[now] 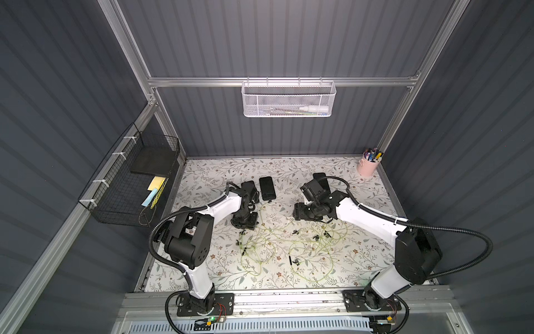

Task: Plug wired earphones into phones
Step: Pick up the wired earphone from the center of the board.

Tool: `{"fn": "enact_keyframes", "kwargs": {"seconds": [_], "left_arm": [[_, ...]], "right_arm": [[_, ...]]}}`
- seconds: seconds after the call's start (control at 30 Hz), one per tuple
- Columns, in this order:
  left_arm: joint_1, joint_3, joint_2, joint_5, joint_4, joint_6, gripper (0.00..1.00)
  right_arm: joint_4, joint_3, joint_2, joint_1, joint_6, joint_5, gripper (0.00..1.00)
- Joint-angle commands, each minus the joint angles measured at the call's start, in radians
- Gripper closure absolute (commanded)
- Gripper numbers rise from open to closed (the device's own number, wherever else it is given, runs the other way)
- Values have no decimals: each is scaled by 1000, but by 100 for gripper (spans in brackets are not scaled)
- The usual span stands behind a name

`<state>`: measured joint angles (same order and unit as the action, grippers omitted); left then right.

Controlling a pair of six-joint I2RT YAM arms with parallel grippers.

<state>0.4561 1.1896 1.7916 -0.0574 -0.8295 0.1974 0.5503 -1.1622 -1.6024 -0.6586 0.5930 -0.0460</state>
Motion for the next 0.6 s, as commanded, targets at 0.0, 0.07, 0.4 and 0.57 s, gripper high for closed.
{"fn": "enact_keyframes", "kwargs": {"seconds": [0.0, 0.07, 0.4, 0.57], "left_arm": [[10, 26, 41, 42, 6, -29, 57], [10, 31, 59, 58, 8, -41, 60], [10, 54, 107, 82, 26, -60, 73], [13, 59, 110, 114, -16, -64, 94]], "right_arm": [[5, 27, 8, 6, -9, -5, 34], [1, 36, 13, 9, -9, -4, 34], [-7, 34, 4, 14, -25, -8, 35], [-10, 26, -4, 15, -31, -6, 36]]}}
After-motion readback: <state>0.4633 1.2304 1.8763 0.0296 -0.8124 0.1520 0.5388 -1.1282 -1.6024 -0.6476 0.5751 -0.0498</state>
